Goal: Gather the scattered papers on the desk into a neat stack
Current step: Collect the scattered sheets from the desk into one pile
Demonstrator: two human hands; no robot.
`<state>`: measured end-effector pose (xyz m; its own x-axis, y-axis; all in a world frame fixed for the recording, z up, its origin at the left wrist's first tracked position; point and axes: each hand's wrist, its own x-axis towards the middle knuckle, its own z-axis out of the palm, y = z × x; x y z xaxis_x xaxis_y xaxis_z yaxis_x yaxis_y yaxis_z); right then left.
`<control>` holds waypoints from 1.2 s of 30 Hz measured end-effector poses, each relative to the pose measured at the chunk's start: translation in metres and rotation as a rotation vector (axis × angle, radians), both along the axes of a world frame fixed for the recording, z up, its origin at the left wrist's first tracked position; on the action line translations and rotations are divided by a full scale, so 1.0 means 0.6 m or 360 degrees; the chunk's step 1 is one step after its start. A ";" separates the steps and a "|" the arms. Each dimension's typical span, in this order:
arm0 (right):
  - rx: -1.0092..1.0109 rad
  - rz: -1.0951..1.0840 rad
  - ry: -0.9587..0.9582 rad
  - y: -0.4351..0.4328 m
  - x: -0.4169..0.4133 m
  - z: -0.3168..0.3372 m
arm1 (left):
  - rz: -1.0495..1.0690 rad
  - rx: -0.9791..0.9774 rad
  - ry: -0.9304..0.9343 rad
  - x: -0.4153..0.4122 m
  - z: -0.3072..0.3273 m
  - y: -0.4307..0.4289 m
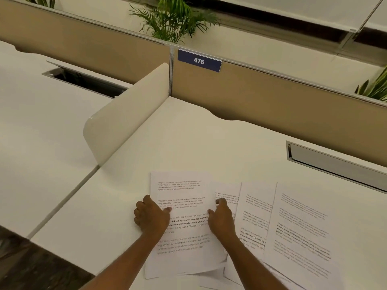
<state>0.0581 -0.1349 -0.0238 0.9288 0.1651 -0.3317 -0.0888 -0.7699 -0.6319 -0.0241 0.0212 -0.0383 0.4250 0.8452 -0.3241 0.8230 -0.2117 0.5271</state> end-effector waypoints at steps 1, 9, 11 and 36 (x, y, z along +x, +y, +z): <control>0.0044 -0.0010 0.0017 0.001 0.001 0.003 | 0.0018 -0.0021 -0.0027 0.000 0.000 0.002; 0.0633 -0.0121 0.0107 -0.024 -0.009 0.074 | 0.0137 -0.0848 -0.0781 -0.025 0.040 0.043; 0.0720 -0.0186 0.0184 -0.043 -0.014 0.092 | 0.0025 -0.1170 -0.0959 -0.035 0.056 0.052; -0.0717 -0.1122 0.0051 -0.484 -0.022 0.003 | -0.0415 -0.1330 -0.1102 -0.020 0.054 -0.059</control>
